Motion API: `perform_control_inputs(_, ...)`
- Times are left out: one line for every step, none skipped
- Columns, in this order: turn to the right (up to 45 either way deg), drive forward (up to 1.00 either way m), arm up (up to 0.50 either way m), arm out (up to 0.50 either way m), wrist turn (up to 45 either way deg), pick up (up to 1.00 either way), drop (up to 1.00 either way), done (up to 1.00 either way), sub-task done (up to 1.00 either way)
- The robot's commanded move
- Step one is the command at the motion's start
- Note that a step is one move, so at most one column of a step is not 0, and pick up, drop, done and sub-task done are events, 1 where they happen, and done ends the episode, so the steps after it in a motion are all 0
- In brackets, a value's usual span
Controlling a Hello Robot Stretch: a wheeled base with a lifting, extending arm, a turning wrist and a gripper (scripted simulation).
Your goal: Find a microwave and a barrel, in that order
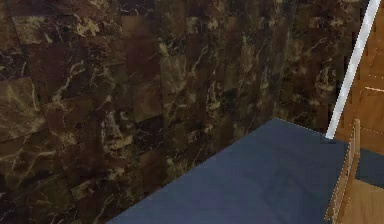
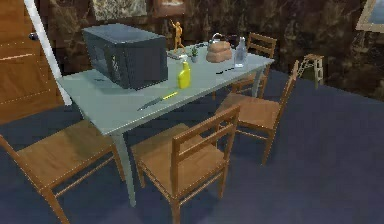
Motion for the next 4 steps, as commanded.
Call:
perform_control_inputs(-9.0,0.0,0.0,0.0,0.0,0.0,0.0,0.0,0.0)
perform_control_inputs(0.0,0.15,0.0,0.0,0.0,0.0,0.0,0.0,0.0)
perform_control_inputs(45.0,0.0,0.0,0.0,0.0,0.0,0.0,0.0,0.0)
perform_control_inputs(27.0,0.0,0.0,0.0,0.0,0.0,0.0,0.0,0.0)
